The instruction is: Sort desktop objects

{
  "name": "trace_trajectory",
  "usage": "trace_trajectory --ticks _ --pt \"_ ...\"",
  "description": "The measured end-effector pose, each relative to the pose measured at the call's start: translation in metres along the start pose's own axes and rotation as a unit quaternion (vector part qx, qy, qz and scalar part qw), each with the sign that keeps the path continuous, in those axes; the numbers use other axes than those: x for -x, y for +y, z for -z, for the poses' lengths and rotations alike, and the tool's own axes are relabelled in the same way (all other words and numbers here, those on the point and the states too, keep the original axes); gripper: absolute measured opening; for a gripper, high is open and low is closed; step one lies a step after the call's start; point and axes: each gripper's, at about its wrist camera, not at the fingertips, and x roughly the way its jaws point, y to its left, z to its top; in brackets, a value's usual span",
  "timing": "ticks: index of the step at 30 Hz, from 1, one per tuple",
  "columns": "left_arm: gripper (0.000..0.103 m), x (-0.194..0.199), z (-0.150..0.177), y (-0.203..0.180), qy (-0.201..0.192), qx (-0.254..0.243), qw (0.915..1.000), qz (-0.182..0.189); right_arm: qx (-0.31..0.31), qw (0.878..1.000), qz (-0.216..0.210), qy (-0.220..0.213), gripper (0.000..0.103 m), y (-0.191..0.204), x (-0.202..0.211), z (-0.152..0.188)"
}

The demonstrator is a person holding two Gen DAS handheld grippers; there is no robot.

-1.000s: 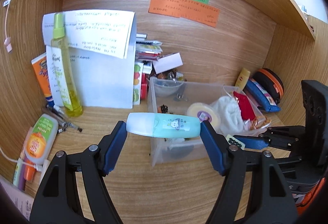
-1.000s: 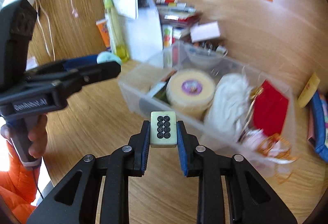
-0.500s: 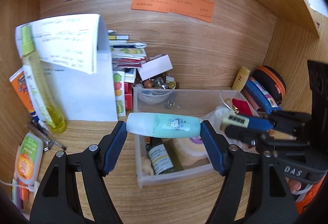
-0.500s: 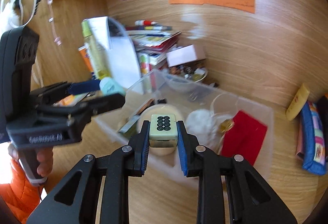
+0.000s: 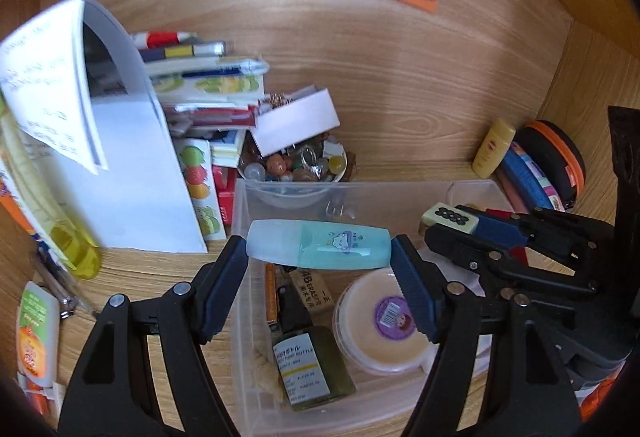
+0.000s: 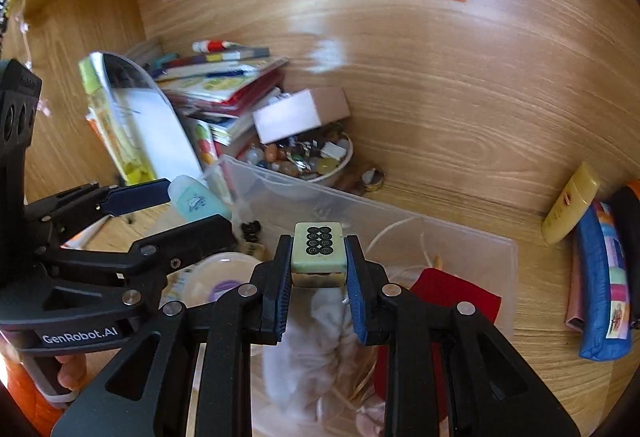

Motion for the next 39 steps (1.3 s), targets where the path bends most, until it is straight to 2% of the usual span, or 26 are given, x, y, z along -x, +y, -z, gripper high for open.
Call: trace_trajectory --ticks 4,11,18,22,26,30,32,37,39 --pt "0.072 -0.010 0.001 0.002 0.020 0.006 0.9996 0.017 0.002 1.000 0.005 0.006 0.022 -0.003 -0.006 0.002" --pt "0.073 -0.010 0.002 -0.001 0.020 -0.002 0.9997 0.014 0.013 1.000 0.020 0.008 0.023 -0.001 -0.011 0.004" --pt "0.073 -0.007 0.002 0.004 0.026 0.017 0.9990 0.033 0.022 0.999 0.023 0.008 0.028 0.001 -0.010 0.004" --pt "0.073 -0.001 0.001 0.006 0.025 0.027 0.9984 0.043 0.028 0.999 0.024 -0.003 0.045 0.005 0.001 0.005" --pt "0.077 0.010 0.001 0.003 0.008 0.019 0.9994 0.029 0.041 0.998 0.032 -0.018 0.053 0.010 0.015 0.005" --pt "0.090 0.027 0.004 0.000 -0.016 0.011 0.9998 0.010 0.059 0.996 0.052 -0.031 0.064 0.016 0.029 0.007" --pt "0.093 0.036 0.007 -0.002 -0.028 0.008 0.9996 0.004 0.068 0.995 0.064 -0.036 0.070 0.017 0.036 0.010" --pt "0.097 0.051 0.012 -0.008 -0.047 -0.007 0.9986 -0.024 0.075 0.993 0.076 -0.043 0.072 0.015 0.052 0.018" --pt "0.097 0.055 0.015 -0.011 -0.048 -0.010 0.9983 -0.030 0.077 0.992 0.083 -0.047 0.076 0.013 0.060 0.023"
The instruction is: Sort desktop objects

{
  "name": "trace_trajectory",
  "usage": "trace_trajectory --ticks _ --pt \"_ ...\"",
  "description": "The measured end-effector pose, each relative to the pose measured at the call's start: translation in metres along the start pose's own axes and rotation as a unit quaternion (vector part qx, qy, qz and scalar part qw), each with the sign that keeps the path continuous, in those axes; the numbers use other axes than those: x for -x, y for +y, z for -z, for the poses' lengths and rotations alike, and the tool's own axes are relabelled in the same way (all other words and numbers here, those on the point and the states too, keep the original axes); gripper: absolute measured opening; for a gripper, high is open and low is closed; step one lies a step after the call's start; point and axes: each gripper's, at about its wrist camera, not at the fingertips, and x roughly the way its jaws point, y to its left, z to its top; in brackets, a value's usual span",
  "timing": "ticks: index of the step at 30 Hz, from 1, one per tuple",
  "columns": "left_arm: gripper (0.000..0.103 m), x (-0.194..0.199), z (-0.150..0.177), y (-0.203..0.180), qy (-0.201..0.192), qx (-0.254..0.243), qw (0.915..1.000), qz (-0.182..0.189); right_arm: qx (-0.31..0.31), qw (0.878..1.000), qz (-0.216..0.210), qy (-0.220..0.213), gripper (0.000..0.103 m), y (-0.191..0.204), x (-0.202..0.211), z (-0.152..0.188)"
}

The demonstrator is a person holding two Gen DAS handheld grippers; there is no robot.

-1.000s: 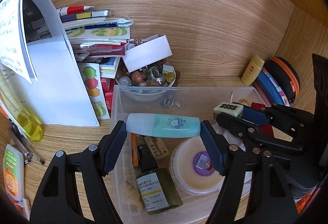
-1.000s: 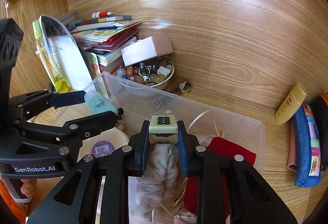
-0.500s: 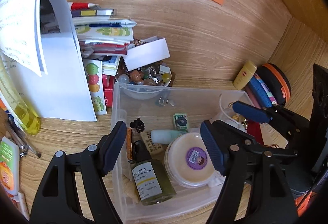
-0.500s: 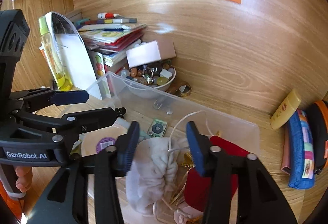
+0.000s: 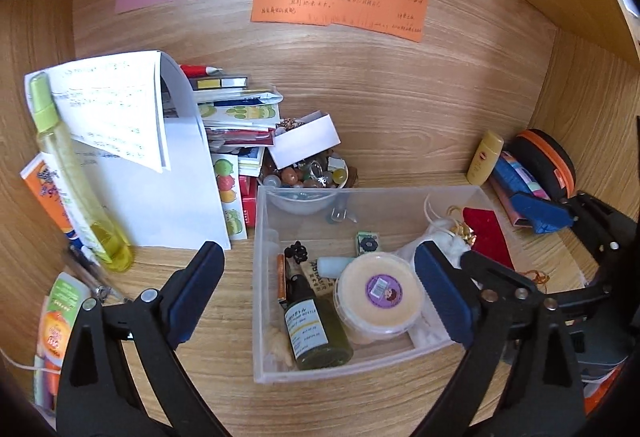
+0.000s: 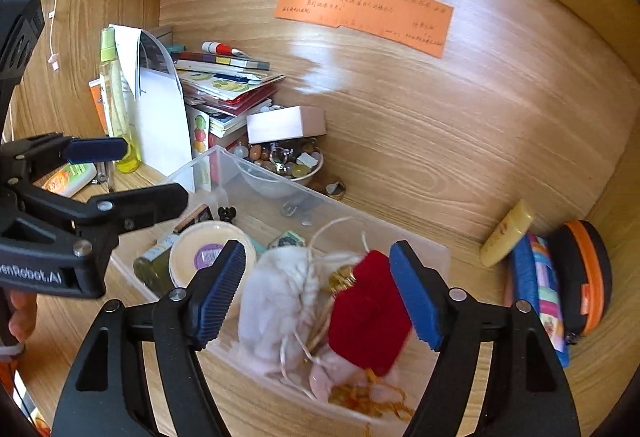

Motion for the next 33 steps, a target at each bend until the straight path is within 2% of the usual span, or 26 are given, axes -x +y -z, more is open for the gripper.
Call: trace_trajectory --ticks 5,13,21,33 --pt "0.097 0.017 0.009 -0.005 -0.023 -0.006 0.9995 -0.021 -0.008 1.000 0.005 -0.013 0.083 -0.009 0.026 0.013" --pt "0.097 0.051 0.028 -0.024 -0.052 -0.033 0.9971 -0.043 -0.027 0.999 -0.001 -0.032 0.085 -0.020 0.063 0.029" --pt "0.097 0.069 0.048 -0.043 -0.063 -0.052 0.9962 -0.033 -0.053 0.997 -0.012 -0.047 0.088 -0.026 0.095 0.042" --pt "0.097 0.072 0.060 -0.048 -0.065 -0.042 0.9970 -0.009 -0.060 0.996 -0.024 -0.057 0.092 -0.025 0.114 0.056"
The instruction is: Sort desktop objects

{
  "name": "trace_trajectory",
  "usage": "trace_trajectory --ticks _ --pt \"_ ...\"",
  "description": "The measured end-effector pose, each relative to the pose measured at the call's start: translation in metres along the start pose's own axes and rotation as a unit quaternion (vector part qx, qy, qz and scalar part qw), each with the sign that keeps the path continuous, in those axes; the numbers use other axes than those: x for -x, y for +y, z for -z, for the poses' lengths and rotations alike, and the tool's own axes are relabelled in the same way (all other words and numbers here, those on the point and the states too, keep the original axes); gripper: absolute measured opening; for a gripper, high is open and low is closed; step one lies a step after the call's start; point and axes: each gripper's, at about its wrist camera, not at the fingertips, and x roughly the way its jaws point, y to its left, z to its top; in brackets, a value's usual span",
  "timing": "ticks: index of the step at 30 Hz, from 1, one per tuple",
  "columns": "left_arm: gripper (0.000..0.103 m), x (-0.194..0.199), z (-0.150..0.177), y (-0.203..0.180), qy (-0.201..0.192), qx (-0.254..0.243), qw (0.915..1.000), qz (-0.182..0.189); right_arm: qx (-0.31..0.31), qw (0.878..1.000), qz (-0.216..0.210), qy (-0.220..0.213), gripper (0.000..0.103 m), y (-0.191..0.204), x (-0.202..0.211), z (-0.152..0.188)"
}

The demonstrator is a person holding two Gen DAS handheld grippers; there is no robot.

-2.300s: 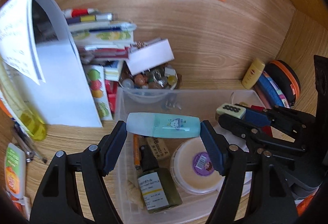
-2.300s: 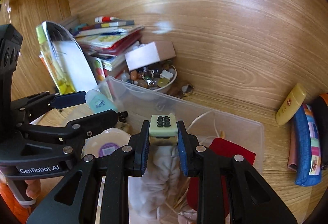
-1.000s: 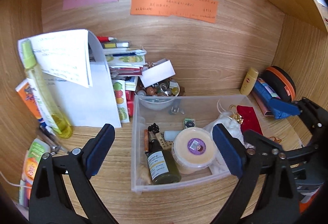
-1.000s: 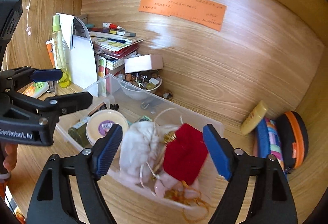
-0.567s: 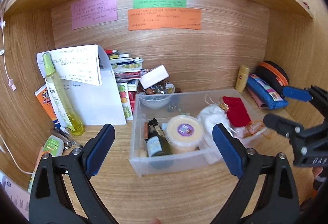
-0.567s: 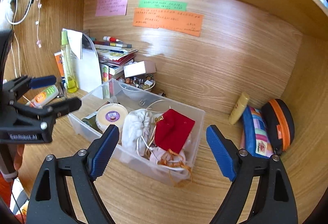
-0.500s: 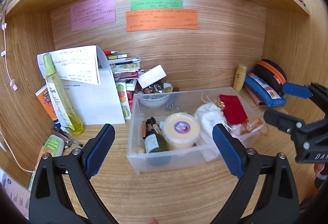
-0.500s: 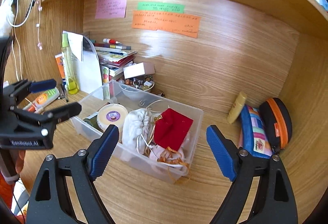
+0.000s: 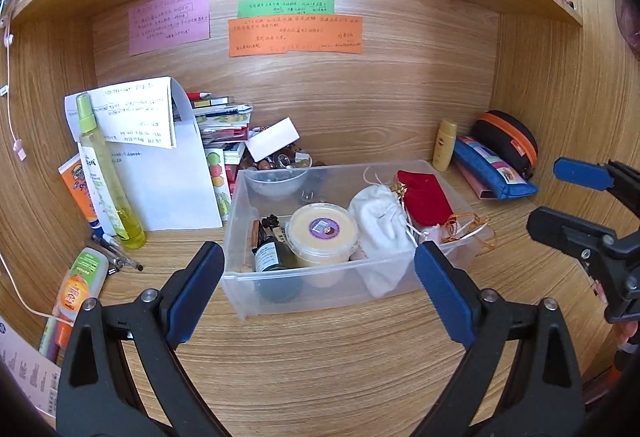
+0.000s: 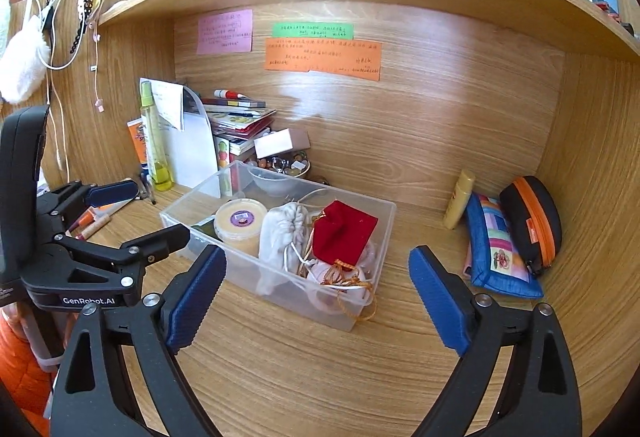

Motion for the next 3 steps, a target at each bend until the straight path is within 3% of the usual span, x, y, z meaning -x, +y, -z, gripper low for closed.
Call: trace_trajectory --ticks 3 --pt "0.097 -0.0007 -0.0002 0.0026 0.005 0.009 0.9999 -0.005 -0.003 1.000 -0.002 0.006 0.092 -0.0007 -0.0044 0.0027"
